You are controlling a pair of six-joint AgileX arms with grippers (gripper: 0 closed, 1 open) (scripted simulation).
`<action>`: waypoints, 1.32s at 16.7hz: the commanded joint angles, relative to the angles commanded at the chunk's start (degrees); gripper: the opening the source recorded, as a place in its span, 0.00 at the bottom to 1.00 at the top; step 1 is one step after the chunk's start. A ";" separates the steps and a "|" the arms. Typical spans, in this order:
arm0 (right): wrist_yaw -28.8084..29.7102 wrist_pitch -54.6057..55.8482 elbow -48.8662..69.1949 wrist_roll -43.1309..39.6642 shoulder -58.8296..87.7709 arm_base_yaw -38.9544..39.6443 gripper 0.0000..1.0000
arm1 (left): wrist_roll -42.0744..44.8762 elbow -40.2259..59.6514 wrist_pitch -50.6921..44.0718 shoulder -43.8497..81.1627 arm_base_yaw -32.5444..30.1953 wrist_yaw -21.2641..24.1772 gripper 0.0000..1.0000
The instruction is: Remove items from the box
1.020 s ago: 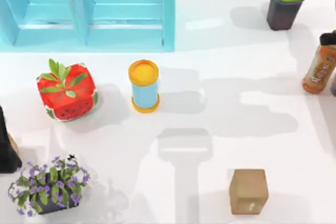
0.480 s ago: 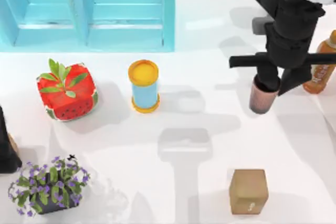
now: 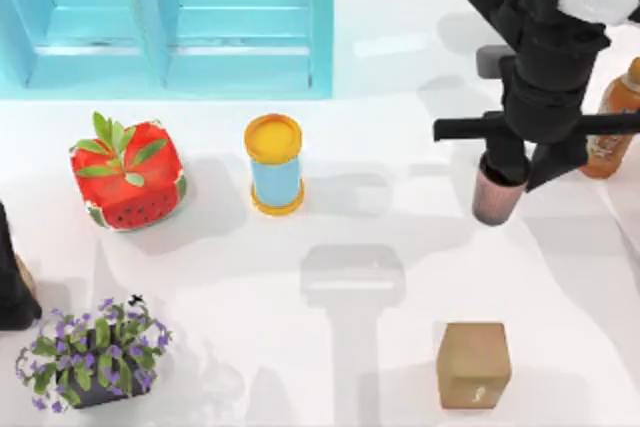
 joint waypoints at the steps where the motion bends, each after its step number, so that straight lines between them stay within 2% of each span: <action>1: 0.03 1.55 -1.15 0.05 0.38 0.09 0.00 | 0.00 0.00 0.00 0.00 0.00 0.00 1.00; 8: 0.13 5.75 -4.31 0.22 1.58 0.37 0.00 | 0.00 0.00 0.00 0.00 0.00 0.00 1.00; 21: 0.13 5.75 -4.31 0.22 1.58 0.37 0.98 | 0.00 0.00 0.00 0.00 0.00 0.00 1.00; 22: 0.13 5.75 -4.31 0.22 1.58 0.37 1.00 | 0.00 0.00 0.00 0.00 0.00 0.00 1.00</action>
